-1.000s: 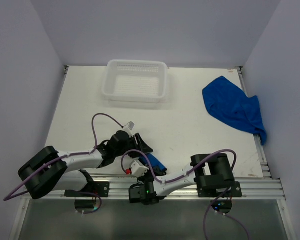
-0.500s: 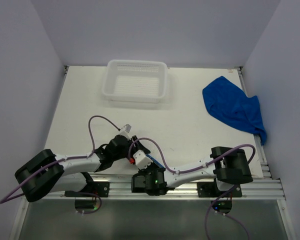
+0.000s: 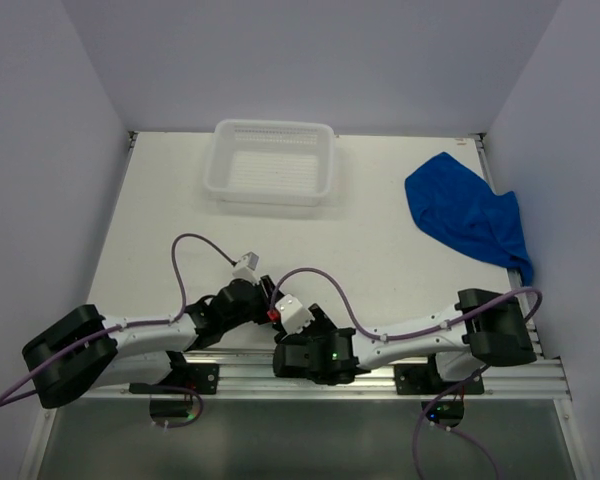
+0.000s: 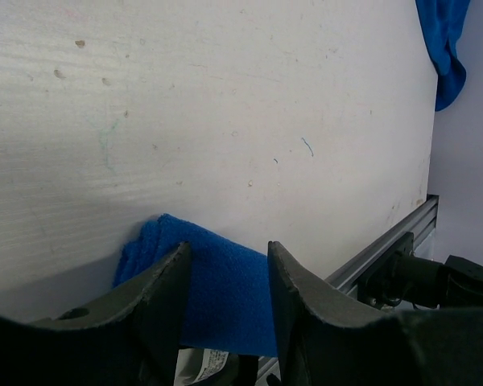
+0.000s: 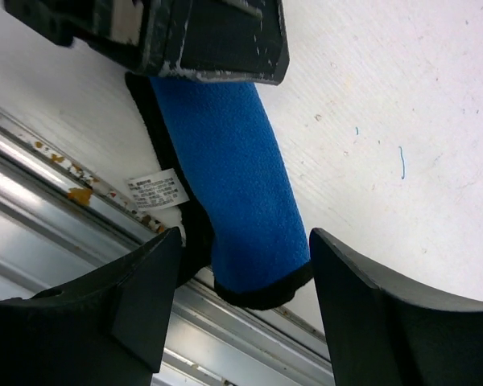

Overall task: Roll the towels
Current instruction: Roll the towel

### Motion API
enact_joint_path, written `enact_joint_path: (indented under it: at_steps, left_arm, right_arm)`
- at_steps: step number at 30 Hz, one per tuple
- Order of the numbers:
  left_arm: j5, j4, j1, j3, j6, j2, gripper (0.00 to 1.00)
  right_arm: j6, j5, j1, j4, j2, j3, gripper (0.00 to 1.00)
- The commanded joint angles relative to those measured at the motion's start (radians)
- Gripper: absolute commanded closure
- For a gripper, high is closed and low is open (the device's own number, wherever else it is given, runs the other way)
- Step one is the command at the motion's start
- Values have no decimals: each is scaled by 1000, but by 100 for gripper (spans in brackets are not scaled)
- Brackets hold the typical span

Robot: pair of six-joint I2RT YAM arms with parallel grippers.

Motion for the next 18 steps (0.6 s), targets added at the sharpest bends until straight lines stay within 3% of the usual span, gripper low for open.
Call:
enact_joint_path:
  at_steps: [1, 3, 9, 13, 18]
  left_arm:
    - [-83, -51, -22, -19, -3, -1, 53]
    - [-97, -48, -36, -19, -5, 6, 53]
    - [-137, -19, -69, -34, -5, -3, 53]
    - [-157, -19, -96, -30, -5, 9, 54]
    - [-166, -16, -112, -31, -9, 22, 54]
  right_arm:
    - [-29, -30, -10, 61, -111, -17, 31]
    - [-52, -53, -27, 81, -192, -45, 29]
    - [-129, -318, -213, 223, -370, -160, 35]
    - [-158, -464, -334, 295, -375, -192, 38]
    - [-158, -562, -379, 361, -320, -227, 46]
